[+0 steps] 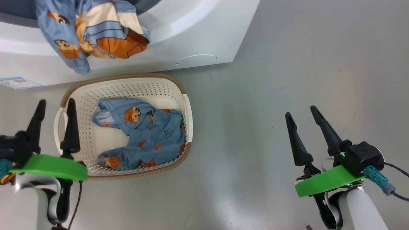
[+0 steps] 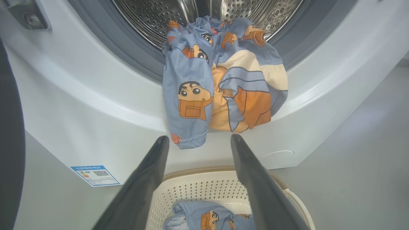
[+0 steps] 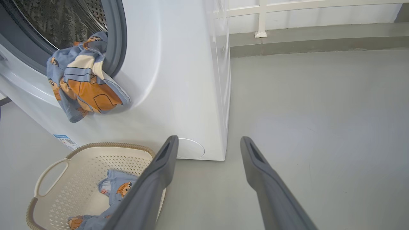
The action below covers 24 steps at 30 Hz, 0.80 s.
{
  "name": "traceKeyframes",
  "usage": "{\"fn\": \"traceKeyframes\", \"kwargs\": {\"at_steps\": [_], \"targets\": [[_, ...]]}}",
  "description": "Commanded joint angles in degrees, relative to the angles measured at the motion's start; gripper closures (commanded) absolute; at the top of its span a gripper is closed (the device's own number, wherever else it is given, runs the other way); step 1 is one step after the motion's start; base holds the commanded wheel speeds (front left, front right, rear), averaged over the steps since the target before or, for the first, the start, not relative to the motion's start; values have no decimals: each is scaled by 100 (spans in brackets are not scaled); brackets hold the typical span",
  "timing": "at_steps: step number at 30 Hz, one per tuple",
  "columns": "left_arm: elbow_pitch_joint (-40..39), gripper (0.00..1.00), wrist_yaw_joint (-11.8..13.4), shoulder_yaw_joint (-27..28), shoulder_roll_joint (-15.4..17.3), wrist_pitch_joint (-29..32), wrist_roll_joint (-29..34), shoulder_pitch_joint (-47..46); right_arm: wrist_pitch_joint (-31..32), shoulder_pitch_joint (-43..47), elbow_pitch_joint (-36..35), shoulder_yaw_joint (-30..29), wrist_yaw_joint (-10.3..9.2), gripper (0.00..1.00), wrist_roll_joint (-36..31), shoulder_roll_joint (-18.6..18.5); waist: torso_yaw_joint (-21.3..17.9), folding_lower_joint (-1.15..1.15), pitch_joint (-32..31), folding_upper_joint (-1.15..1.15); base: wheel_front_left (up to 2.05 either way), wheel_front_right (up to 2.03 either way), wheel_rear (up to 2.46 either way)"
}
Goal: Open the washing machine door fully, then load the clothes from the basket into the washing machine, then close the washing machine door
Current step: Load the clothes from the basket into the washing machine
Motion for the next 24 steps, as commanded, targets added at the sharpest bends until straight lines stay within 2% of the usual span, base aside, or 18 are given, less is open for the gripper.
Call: {"fn": "traceKeyframes", "kwargs": {"at_steps": [1, 24], "targets": [[-204, 0, 47, 190, 196, 9, -43, 140, -27, -46, -120, 145, 9, 0, -54, 11, 10, 0, -13, 0, 0, 0, 0], [-538, 0, 187, 150, 250, 127, -143, 340, -27, -18, -72, 167, 9, 0, -107, 11, 4, 0, -198, 0, 0, 0, 0]]}}
